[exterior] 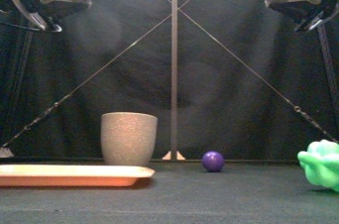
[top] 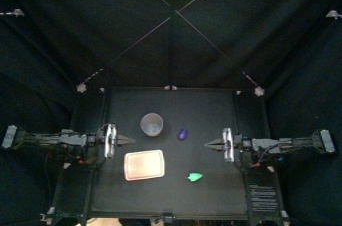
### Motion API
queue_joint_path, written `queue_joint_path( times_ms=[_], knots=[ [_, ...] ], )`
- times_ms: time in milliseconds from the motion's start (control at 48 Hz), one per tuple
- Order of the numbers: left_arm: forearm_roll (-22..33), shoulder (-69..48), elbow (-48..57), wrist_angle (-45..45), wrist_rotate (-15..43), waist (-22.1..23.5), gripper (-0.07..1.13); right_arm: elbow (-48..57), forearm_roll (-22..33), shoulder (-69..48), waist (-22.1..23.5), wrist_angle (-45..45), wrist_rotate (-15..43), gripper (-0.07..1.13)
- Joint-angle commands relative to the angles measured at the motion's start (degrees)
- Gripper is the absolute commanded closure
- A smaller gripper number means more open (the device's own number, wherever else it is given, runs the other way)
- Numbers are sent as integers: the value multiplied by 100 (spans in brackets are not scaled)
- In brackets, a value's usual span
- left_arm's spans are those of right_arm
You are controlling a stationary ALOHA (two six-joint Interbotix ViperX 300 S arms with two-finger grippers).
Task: Pick the eggplant then place it on the pink plate
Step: Pick the eggplant
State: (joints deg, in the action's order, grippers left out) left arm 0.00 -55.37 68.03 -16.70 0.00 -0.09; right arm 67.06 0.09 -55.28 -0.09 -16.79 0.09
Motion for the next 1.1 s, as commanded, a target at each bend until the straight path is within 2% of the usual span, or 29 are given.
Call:
queue_joint_path(
  times_ms=[21,250,375,500,750,812,1104],
  knots=[
    [0,44,-53,-62,9,-53,111,-44,9,105,62,-9,0,106],
    [-26,35,-44,-62,9,-62,109,-149,105,712,413,18,-79,99],
    [-123,35,-26,-53,9,-62,109,-272,466,1336,642,193,-53,87],
    [-211,35,-18,-53,9,-53,109,-466,773,2057,861,501,9,64],
    [-211,18,-18,-53,9,-62,109,-861,791,3111,1248,606,0,11],
    [-220,18,-18,-35,9,-62,109,-932,809,3305,1354,624,-18,3],
    [-220,9,0,-35,9,-62,109,-1327,993,4421,1714,659,-53,1]
  ],
)
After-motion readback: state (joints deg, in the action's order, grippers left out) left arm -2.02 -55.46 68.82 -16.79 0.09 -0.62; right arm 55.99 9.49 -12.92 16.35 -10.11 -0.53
